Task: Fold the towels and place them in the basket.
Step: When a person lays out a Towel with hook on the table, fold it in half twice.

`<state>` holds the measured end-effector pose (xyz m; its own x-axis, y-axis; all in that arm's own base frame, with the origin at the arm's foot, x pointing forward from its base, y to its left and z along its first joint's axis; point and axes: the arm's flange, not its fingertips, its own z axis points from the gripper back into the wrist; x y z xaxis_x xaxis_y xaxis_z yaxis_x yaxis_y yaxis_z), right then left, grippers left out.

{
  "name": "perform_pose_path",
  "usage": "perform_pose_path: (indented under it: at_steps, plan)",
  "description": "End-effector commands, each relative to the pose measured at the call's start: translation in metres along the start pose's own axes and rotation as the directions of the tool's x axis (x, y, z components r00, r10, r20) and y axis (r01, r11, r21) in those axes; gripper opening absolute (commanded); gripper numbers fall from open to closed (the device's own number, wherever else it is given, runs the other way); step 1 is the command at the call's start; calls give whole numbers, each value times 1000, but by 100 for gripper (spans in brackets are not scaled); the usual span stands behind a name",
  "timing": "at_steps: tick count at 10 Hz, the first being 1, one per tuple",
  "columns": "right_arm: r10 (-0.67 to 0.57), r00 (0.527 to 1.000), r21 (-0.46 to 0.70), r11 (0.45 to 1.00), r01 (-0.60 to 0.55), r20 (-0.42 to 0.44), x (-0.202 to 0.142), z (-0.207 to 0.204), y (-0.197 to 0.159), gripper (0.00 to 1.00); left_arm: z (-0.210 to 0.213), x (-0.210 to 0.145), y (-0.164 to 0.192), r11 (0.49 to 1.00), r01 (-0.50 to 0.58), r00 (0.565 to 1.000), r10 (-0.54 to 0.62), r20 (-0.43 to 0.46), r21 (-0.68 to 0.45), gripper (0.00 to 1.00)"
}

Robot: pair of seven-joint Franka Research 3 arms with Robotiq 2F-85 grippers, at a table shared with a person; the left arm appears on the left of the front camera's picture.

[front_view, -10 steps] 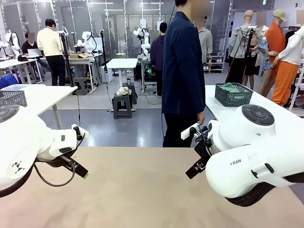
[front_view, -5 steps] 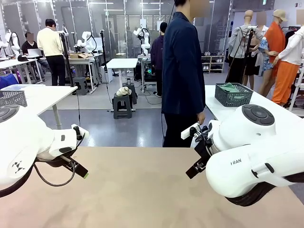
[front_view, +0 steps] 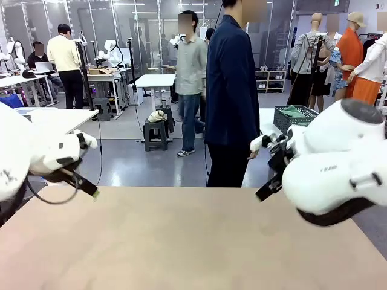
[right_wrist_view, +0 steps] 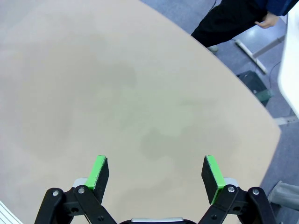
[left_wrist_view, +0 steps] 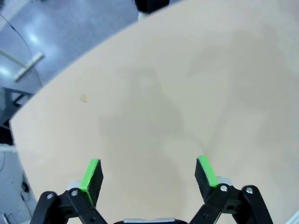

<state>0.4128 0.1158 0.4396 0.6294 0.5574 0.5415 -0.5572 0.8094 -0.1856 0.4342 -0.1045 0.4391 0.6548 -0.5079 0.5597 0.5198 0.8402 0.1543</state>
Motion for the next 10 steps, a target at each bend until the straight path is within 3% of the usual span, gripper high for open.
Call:
perform_pose_path:
  at_steps: [1,6,10]
  plan:
    - [33,999,2,999,-33,-6,14,32,-33,100,29,22,37,999,9,1000,-8,4,-34,100]
    - [21,998,-69,997,-16,65,37,149,-107,100,123,57,119,998,22,997,-18,74,-52,100]
    - [57,995,-79,996,-50,84,37,233,-114,100,208,51,155,998,62,990,-58,132,-26,100]
